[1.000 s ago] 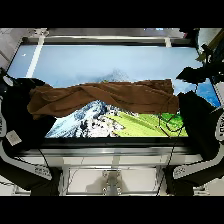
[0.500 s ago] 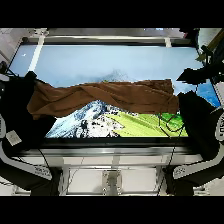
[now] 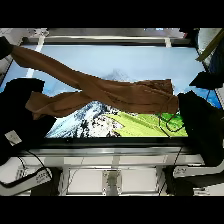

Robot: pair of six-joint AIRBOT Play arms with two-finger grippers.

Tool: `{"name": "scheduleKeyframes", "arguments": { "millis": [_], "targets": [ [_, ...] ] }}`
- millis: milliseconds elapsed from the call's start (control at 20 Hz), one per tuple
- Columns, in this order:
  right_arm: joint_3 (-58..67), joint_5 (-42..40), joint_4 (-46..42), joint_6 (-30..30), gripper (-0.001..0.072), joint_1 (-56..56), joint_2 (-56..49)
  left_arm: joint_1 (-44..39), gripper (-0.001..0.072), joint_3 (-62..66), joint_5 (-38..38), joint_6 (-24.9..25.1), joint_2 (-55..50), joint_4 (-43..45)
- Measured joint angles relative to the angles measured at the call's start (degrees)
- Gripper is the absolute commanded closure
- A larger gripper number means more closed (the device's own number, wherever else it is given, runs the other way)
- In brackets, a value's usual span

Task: Fold the clothes and pants, and hang the long-sleeved shirts on hangers.

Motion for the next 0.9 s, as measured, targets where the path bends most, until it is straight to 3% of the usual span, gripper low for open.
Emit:
{"name": "scheduleKeyframes", "arguments": {
  "millis": [200,300,550,900],
  "targets": [
    [-12.41,-0.22,0.81,-2.78,0.0298,-3.43,6.91,3.48,0.0693,-13.77,-9.94,-1.53,14.12,13.11],
    [-19.17,-1.42,0.98,-4.26,0.0242,-4.33,9.07,6.69,0.0693,-22.08,-11.85,-2.01,19.39,18.25],
    [-31.08,-10.69,2.47,-5.95,0.0242,-3.23,9.51,12.76,0.0693,-33.75,-11.26,-2.51,23.23,23.21],
    [-34.67,-23.17,6.82,-7.26,0.0242,-1.44,2.32,14.27,0.0692,-36.46,-6.82,-2.64,22.45,23.71]
  ]
}}
